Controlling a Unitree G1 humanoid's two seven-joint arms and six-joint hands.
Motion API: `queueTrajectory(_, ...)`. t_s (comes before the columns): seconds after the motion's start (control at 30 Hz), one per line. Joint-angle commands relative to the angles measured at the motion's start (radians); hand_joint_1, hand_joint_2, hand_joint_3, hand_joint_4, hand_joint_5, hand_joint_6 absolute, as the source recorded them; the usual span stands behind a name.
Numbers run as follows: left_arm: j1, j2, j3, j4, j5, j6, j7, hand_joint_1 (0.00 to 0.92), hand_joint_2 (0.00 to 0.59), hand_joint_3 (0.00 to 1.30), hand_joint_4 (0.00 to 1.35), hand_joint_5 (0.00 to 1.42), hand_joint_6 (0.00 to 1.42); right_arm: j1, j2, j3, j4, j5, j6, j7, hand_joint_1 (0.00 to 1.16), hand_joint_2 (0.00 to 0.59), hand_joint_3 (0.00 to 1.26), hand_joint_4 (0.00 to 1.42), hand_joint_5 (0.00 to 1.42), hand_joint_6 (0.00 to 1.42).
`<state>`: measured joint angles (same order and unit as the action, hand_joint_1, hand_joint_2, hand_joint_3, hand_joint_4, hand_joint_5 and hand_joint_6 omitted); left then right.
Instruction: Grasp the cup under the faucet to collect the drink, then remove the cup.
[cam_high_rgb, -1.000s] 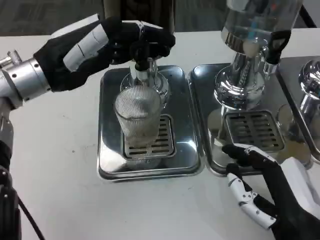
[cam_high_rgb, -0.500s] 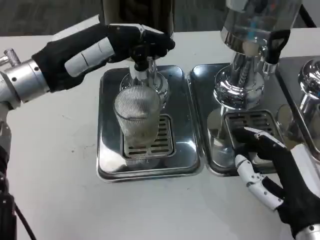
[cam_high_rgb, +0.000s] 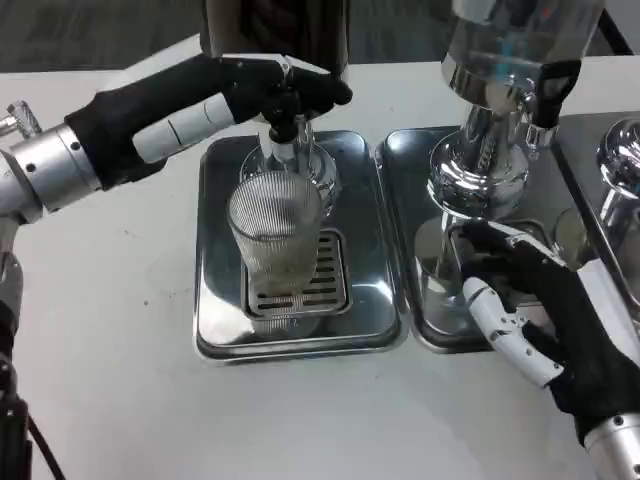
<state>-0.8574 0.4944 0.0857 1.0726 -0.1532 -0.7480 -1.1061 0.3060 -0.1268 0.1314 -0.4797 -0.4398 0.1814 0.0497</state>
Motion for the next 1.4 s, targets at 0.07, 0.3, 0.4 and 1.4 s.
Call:
queueTrajectory(0.07,0.028,0.003,-0.026,-0.017,0.028,-0.045,0.000,0.000,0.090,0.32,0.18,0.18,0.15,-0.039,0.001,-0.003,0.007,0.025,0.029,0.013,0.37,0.398,0.22,0.17,0.21,0.18)
queueTrajectory(0.3,0.031,0.009,-0.037,-0.018,0.030,-0.069,0.013,0.000,0.093,0.31,0.18,0.18,0.15,-0.090,0.001,0.002,0.028,0.079,0.078,0.049,0.40,0.329,0.04,0.07,0.13,0.11)
queueTrajectory(0.4,0.031,0.014,-0.044,-0.014,0.037,-0.085,0.023,0.000,0.093,0.31,0.18,0.18,0.15,-0.133,-0.009,0.016,0.066,0.113,0.090,0.088,0.43,0.282,0.00,0.00,0.05,0.05)
queueTrajectory(1.4,0.050,0.051,-0.100,-0.028,0.120,-0.265,0.154,0.000,0.086,0.30,0.16,0.15,0.15,-0.252,0.004,0.083,0.140,0.143,0.146,0.109,0.43,0.251,0.00,0.00,0.00,0.00)
